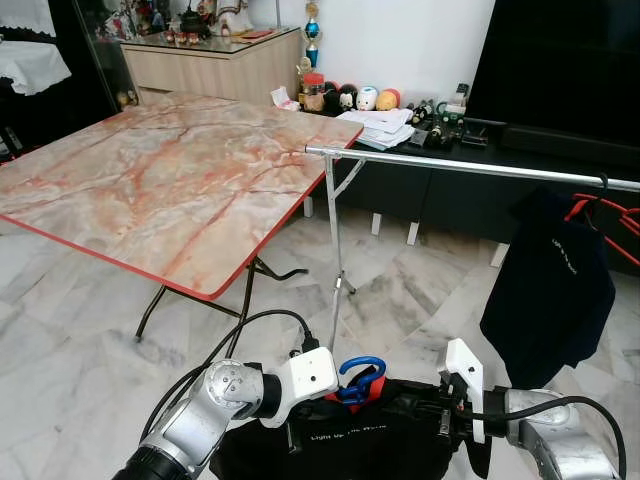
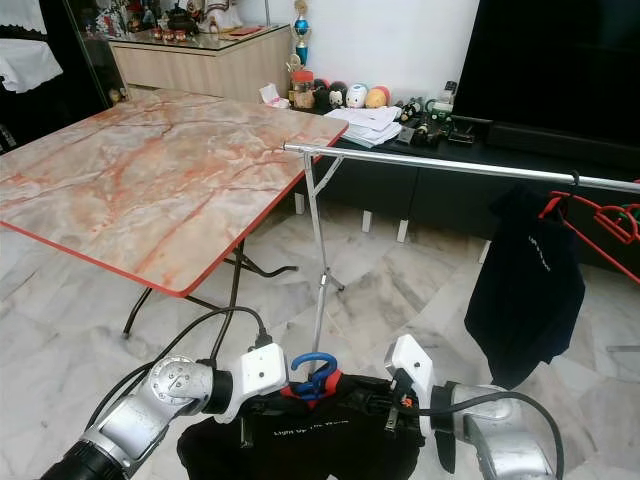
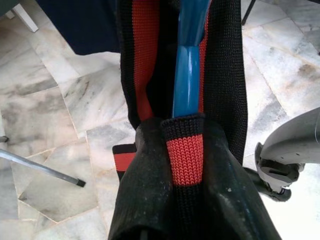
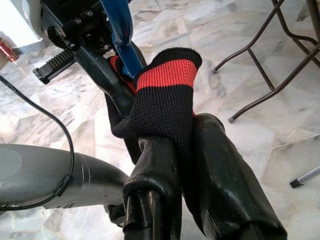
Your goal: Hang hanger
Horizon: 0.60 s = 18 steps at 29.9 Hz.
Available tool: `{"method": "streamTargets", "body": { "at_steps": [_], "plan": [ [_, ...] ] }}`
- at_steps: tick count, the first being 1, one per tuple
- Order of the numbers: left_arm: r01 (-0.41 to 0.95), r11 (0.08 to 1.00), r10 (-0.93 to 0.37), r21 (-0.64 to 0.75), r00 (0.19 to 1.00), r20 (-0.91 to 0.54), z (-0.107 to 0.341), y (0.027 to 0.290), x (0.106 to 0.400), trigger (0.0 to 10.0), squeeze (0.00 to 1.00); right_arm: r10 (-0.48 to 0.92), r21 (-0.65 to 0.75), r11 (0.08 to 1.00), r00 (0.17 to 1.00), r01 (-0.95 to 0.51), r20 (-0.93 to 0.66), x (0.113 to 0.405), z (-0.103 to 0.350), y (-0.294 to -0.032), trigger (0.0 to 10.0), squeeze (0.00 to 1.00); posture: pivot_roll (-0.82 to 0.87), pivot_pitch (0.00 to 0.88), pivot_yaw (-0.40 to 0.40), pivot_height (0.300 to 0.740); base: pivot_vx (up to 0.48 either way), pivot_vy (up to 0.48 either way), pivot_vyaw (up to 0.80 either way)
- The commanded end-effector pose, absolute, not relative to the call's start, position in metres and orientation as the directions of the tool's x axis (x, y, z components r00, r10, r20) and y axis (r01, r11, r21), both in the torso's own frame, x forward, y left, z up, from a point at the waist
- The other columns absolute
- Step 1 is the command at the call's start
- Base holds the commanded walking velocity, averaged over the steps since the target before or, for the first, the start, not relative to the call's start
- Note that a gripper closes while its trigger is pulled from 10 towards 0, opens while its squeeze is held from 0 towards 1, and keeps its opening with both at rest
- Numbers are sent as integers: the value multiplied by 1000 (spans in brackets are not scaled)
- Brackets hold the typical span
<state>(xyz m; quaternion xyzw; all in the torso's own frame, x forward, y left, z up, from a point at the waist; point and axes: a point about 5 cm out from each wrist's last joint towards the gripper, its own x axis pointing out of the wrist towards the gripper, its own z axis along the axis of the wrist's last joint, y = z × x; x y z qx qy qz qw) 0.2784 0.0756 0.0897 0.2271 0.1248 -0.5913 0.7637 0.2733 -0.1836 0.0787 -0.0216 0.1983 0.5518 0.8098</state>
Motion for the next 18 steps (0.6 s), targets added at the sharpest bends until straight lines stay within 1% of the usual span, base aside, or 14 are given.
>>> {"method": "streamTargets", "body": {
  "at_steps": [1, 2, 7, 8, 11, 12, 13, 16, 18],
  "plan": [
    [952, 239, -824, 194, 304, -478, 84, 78, 280, 0, 0, 972, 177, 205, 179, -963, -153, 271, 100, -156, 8235, 0, 123, 0, 29, 740, 0, 0, 0],
    [952, 236, -824, 193, 302, -480, 84, 78, 279, 0, 0, 973, 182, 199, 171, -963, -156, 270, 99, -156, 10000, 0, 123, 0, 29, 740, 0, 0, 0],
    [954, 226, -823, 198, 296, -485, 84, 78, 279, 0, 0, 975, 201, 182, 150, -963, -164, 268, 97, -156, 10000, 0, 125, 0, 30, 740, 0, 0, 0],
    [955, 222, -824, 196, 291, -486, 84, 78, 278, 0, 0, 979, 212, 167, 136, -963, -153, 268, 97, -155, 10000, 1000, 124, 0, 33, 740, 0, 0, 0],
    [956, 219, -824, 194, 288, -488, 84, 77, 278, 0, 0, 980, 209, 161, 131, -964, -150, 268, 98, -154, 10000, 1000, 126, 0, 31, 740, 0, 0, 0],
    [957, 216, -825, 192, 284, -489, 84, 77, 278, 0, 0, 981, 204, 156, 126, -967, -150, 268, 98, -154, 10000, 0, 126, 0, 32, 740, 0, 0, 0],
    [957, 216, -825, 192, 284, -489, 84, 77, 278, 0, 0, 981, 204, 156, 126, -967, -150, 268, 98, -154, 10000, 0, 126, 0, 32, 740, 0, 0, 0],
    [962, 202, -827, 185, 268, -494, 83, 77, 276, 0, 0, 990, 230, 107, 81, -967, -117, 267, 101, -151, 10000, 0, 127, 0, 33, 740, 0, 0, 0],
    [962, 200, -827, 184, 266, -495, 83, 77, 276, 0, 0, 991, 232, 92, 66, -968, -115, 266, 101, -150, 10000, 0, 129, 0, 32, 740, 0, 0, 0]
  ]
}}
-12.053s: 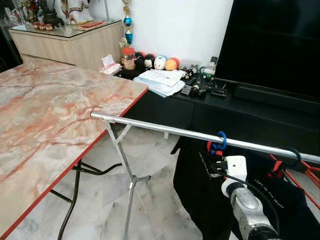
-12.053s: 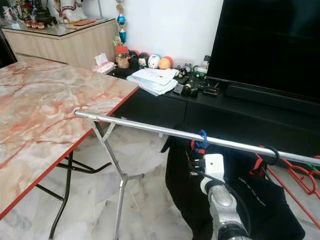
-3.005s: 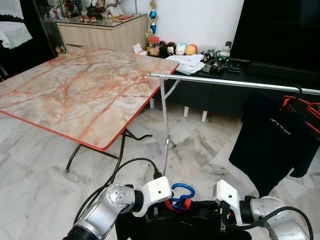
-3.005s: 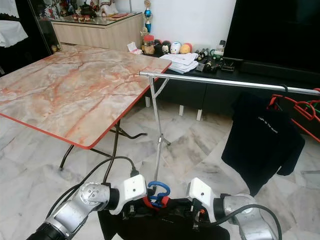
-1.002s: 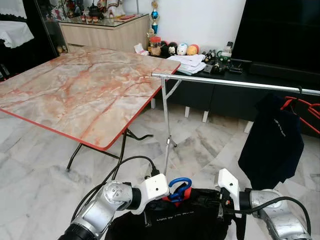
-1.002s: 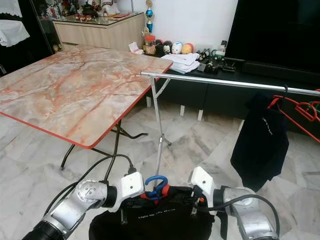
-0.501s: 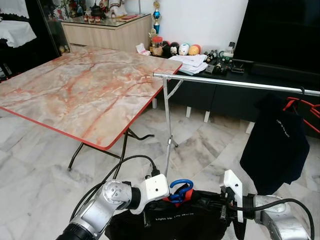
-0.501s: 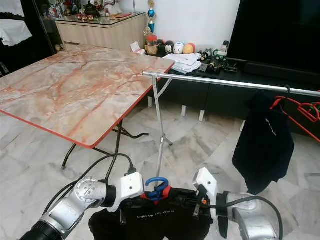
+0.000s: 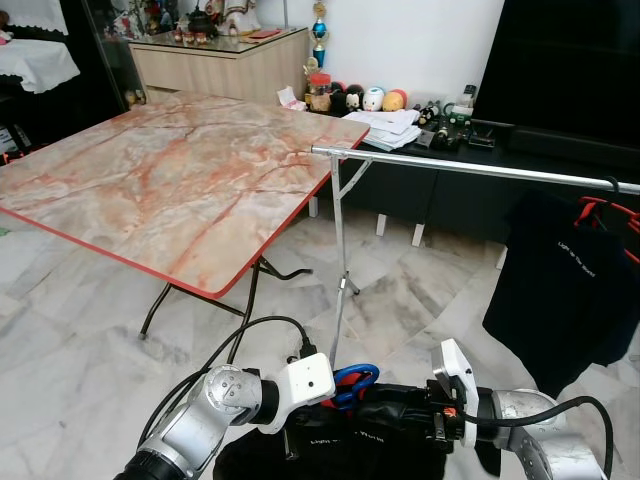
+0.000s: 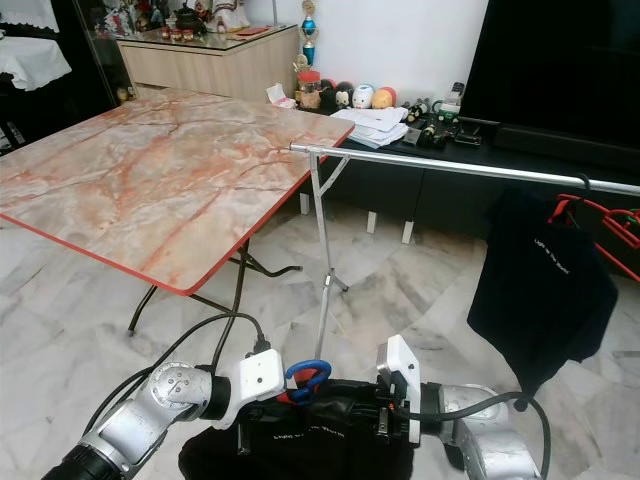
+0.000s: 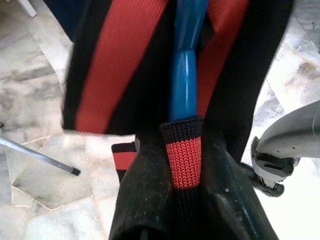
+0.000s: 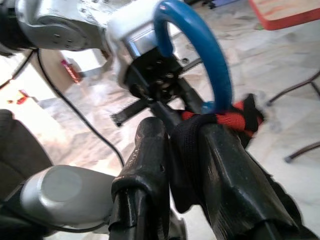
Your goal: Hang hanger
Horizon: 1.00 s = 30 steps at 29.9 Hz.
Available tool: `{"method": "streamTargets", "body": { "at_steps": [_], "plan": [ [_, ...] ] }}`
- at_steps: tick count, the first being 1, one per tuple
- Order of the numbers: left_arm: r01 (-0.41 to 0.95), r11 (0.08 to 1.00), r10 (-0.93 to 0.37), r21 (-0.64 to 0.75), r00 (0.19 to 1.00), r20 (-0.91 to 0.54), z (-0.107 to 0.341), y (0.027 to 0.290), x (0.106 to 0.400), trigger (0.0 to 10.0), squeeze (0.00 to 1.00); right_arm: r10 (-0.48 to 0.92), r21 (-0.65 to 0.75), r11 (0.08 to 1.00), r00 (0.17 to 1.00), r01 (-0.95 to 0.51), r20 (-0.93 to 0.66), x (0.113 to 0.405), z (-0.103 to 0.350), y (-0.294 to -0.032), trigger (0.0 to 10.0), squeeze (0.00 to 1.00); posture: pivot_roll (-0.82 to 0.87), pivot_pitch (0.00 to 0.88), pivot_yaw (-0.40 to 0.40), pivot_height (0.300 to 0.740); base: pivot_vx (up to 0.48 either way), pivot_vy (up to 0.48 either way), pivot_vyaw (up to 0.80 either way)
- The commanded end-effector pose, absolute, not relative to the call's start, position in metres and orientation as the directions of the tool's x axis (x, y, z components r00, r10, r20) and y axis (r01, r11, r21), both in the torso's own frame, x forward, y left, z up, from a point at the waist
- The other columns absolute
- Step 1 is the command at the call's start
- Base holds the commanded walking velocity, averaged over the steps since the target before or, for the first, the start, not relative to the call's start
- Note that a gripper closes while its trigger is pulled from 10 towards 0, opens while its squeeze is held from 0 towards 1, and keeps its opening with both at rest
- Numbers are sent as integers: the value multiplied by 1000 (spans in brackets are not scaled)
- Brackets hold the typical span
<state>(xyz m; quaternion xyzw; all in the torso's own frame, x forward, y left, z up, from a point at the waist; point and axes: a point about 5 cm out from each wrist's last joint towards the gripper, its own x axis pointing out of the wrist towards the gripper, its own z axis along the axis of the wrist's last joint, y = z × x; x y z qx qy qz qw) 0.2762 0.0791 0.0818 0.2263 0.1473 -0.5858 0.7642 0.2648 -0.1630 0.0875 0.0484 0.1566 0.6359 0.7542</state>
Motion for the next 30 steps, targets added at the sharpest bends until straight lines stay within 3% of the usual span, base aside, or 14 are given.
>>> {"method": "streamTargets", "body": {
  "at_steps": [1, 3, 4, 5, 6, 8, 14, 21, 24, 30],
  "plan": [
    [963, 199, -827, 184, 266, -495, 83, 77, 276, 0, 0, 990, 230, 90, 62, -969, -128, 266, 99, -149, 10000, 0, 130, 0, 32, 740, 0, 0, 0],
    [962, 202, -827, 186, 269, -494, 83, 77, 275, 0, 0, 987, 227, 95, 63, -969, -146, 266, 97, -149, 10000, 0, 133, 0, 32, 740, 0, 0, 0],
    [961, 204, -827, 186, 271, -493, 83, 77, 276, 0, 0, 986, 224, 103, 70, -969, -153, 266, 96, -150, 5176, 0, 134, 0, 33, 740, 0, 0, 0],
    [961, 205, -826, 187, 272, -493, 83, 77, 276, 0, 0, 985, 222, 110, 76, -969, -157, 266, 95, -150, 4471, 0, 133, 0, 33, 740, 0, 0, 0],
    [961, 205, -826, 187, 273, -493, 83, 77, 276, 0, 0, 984, 221, 113, 79, -969, -159, 267, 95, -150, 588, 0, 133, 0, 33, 740, 0, 0, 0],
    [960, 206, -824, 189, 274, -496, 83, 78, 276, 0, 0, 975, 214, 143, 101, -966, -198, 267, 90, -153, 0, 0, 130, 0, 36, 740, 0, 0, 0],
    [959, 203, -818, 197, 277, -505, 82, 79, 276, 0, 0, 920, 152, 268, 206, -951, -334, 273, 77, -167, 0, 0, 127, 0, 35, 740, 0, 0, 0],
    [954, 216, -817, 209, 294, -497, 83, 79, 277, 0, 0, 879, 95, 379, 326, -921, -349, 282, 78, -176, 0, 0, 126, 0, 34, 740, 0, 0, 0],
    [936, 267, -811, 230, 347, -471, 86, 83, 281, 0, 0, 812, 11, 511, 479, -859, -333, 293, 85, -187, 0, 0, 125, 0, 35, 740, 0, 0, 0],
    [888, 379, -775, 259, 458, -435, 91, 99, 290, 0, 0, 655, -128, 676, 671, -726, -348, 301, 91, -212, 0, 0, 119, 0, 34, 740, 0, 0, 0]
  ]
}}
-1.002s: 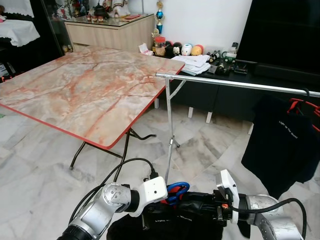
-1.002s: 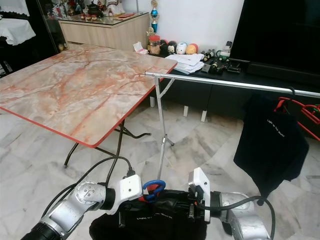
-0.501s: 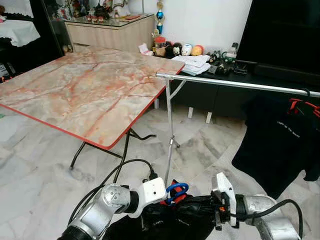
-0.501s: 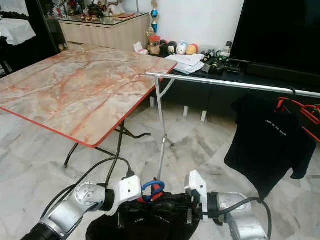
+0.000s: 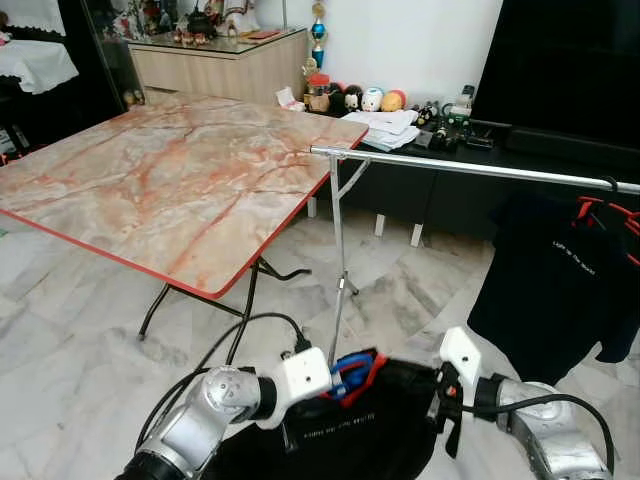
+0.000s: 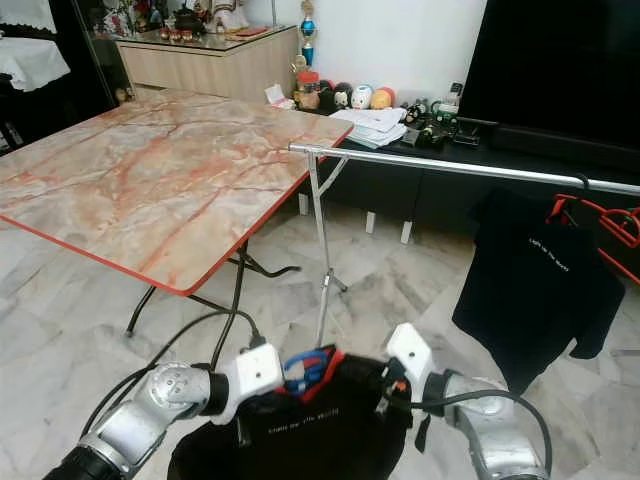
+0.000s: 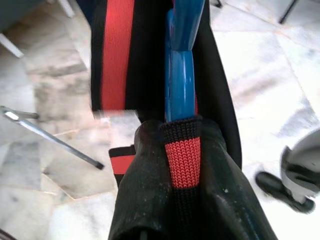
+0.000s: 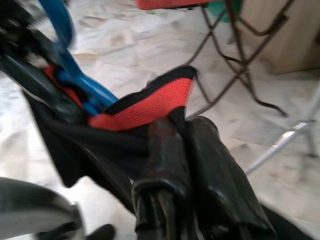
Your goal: Hang hanger
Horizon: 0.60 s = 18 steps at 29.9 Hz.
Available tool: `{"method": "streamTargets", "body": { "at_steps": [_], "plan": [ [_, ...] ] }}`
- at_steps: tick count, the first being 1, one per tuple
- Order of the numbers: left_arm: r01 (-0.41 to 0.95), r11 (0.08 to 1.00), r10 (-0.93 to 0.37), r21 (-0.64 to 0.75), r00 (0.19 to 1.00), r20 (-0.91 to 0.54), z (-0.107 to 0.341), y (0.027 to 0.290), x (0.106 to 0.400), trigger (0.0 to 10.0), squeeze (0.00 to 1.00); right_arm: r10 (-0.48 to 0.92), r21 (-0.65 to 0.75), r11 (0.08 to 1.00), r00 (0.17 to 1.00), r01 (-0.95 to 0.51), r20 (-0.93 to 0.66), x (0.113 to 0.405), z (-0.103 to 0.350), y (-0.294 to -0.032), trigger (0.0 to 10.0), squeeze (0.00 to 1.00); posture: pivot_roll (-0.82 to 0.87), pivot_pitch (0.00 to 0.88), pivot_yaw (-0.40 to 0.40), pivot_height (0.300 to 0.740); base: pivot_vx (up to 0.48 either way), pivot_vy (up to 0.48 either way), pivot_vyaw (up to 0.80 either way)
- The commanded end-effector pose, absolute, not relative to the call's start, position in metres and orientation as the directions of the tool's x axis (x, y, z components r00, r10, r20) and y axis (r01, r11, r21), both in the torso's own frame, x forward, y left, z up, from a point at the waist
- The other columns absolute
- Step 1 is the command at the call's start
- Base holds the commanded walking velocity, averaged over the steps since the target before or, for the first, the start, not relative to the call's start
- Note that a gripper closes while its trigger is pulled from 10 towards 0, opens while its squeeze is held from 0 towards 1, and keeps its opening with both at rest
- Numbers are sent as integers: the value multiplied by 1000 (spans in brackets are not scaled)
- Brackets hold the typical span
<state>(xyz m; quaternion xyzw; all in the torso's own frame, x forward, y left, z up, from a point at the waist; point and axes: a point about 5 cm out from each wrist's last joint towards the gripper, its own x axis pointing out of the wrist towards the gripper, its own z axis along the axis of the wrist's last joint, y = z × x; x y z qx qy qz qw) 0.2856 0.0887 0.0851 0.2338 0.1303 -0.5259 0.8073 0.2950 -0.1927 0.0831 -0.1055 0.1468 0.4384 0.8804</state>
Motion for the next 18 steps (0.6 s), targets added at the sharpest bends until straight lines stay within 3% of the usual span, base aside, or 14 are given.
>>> {"method": "streamTargets", "body": {
  "at_steps": [1, 8, 12, 18],
  "plan": [
    [875, 406, -769, 262, 482, -420, 92, 102, 292, 0, 0, 620, -147, 698, 695, -700, -364, 301, 89, -216, 0, 0, 120, 0, 33, 740, 0, 0, 0],
    [767, 585, -704, 262, 641, -305, 105, 118, 306, 0, 0, 417, -267, 786, 798, -557, -436, 295, 79, -233, 0, 0, 122, 0, 26, 740, 0, 0, 0],
    [728, 627, -669, 276, 685, -288, 107, 122, 310, 0, 0, 289, -303, 843, 850, -444, -440, 294, 77, -237, 0, 0, 124, 0, 24, 740, 0, 0, 0],
    [628, 717, -572, 302, 778, -260, 108, 127, 322, 0, 0, 137, -144, 968, 913, -206, -385, 288, 75, -221, 0, 0, 121, 0, 20, 740, 0, 0, 0]
  ]
}}
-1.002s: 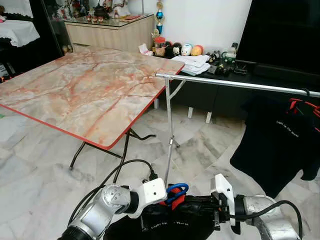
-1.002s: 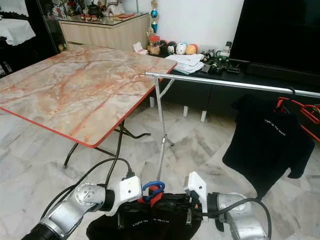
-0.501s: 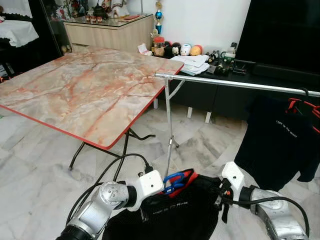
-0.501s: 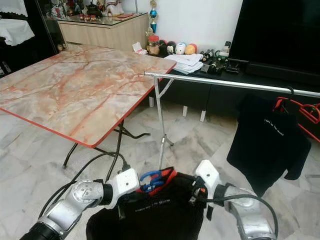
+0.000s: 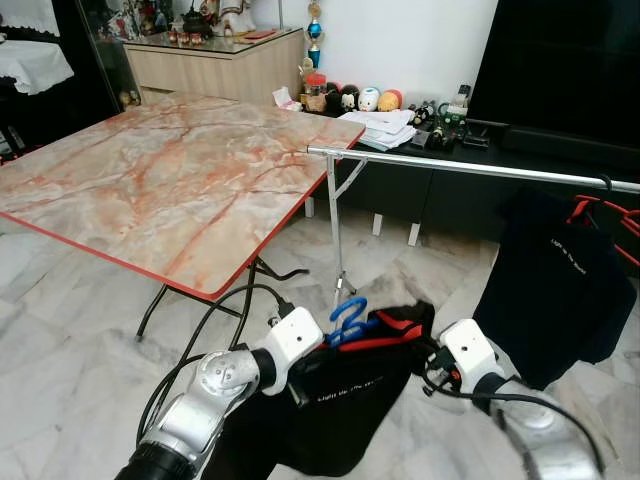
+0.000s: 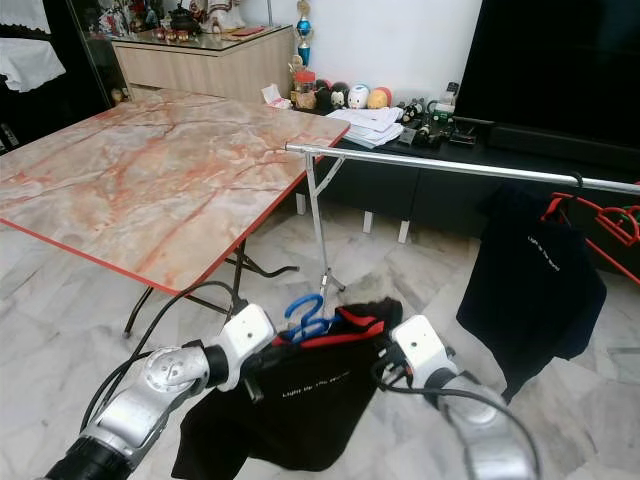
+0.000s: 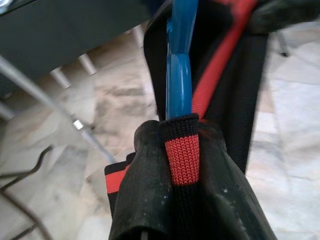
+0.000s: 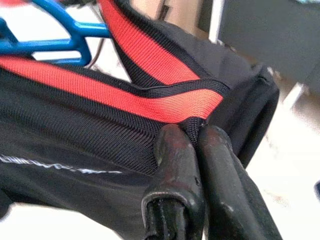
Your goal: Hang hanger
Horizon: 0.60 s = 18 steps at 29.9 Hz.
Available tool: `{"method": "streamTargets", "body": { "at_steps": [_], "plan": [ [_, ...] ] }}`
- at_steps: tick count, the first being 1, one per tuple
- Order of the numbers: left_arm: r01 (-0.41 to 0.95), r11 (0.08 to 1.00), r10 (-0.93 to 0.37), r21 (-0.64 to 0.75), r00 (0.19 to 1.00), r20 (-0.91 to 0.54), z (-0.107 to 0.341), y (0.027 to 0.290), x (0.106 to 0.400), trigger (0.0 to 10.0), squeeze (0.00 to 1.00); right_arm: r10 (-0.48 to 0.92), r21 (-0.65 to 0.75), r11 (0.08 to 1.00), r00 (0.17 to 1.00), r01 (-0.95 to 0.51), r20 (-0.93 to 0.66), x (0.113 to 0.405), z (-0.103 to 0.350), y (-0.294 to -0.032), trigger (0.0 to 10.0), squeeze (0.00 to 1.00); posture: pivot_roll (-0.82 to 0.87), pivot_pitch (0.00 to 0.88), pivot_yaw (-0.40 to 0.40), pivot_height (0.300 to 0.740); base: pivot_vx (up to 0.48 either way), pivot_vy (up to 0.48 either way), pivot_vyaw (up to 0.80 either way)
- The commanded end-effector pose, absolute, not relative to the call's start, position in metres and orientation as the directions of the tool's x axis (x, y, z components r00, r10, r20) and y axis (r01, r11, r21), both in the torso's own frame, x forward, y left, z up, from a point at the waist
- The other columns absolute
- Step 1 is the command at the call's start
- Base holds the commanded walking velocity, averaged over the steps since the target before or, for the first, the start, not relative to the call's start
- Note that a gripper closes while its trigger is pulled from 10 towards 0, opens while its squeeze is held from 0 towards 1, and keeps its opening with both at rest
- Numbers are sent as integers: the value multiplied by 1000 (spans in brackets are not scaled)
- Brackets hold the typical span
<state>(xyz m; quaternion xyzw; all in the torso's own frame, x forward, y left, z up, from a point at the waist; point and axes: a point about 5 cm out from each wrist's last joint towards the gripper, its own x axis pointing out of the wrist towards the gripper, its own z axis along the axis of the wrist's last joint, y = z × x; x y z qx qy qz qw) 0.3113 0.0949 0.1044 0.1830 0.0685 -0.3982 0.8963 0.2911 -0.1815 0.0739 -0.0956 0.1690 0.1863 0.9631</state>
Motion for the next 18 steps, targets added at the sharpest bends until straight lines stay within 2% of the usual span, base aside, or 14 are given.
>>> {"method": "streamTargets", "body": {
  "at_steps": [1, 3, 7, 8, 9, 11, 13, 14, 17, 18],
  "plan": [
    [600, 739, -543, 306, 799, -258, 108, 128, 324, 0, 0, 112, -116, 979, 916, -168, -384, 286, 75, -217, 0, 0, 123, 0, 16, 740, 0, 0, 0],
    [518, 799, -460, 305, 854, -243, 110, 135, 332, 0, 0, 114, -46, 989, 908, -144, -403, 279, 75, -205, 0, 0, 121, 0, 15, 740, 0, 0, 0],
    [409, 871, -364, 270, 909, -204, 114, 142, 339, 0, 0, 103, -45, 989, 865, -143, -491, 265, 62, -194, 0, 0, 112, 0, 9, 740, 0, 0, 0],
    [385, 892, -347, 237, 919, -187, 117, 142, 342, 0, 0, 33, -28, 998, 841, -57, -541, 259, 49, -198, 0, 0, 110, 0, 7, 740, 0, 0, 0],
    [385, 892, -347, 237, 919, -187, 117, 142, 342, 0, 0, 33, -28, 998, 841, -57, -541, 259, 49, -198, 0, 0, 110, 0, 7, 740, 0, 0, 0],
    [417, 882, -384, 220, 906, -179, 118, 137, 341, 0, 0, -41, 35, 996, 803, 77, -595, 253, 35, -204, 0, 0, 115, 0, 7, 740, 0, 0, 0],
    [546, 808, -508, 223, 836, -207, 116, 123, 333, 0, 0, -77, 99, 979, 776, 177, -626, 250, 26, -208, 0, 0, 120, 0, 6, 740, 0, 0, 0],
    [656, 712, -609, 249, 754, -246, 112, 113, 323, 0, 0, -67, 116, 978, 784, 175, -617, 252, 27, -209, 0, 0, 120, 0, 6, 740, 0, 0, 0],
    [808, 485, -743, 333, 582, -330, 104, 103, 301, 0, 0, 19, 76, 997, 825, 29, -565, 264, 42, -204, 0, 0, 113, 0, 9, 740, 0, 0, 0],
    [811, 487, -741, 323, 580, -338, 103, 104, 300, 0, 0, 14, 62, 998, 828, 25, -561, 266, 45, -205, 0, 0, 112, 0, 8, 740, 0, 0, 0]
  ]
}}
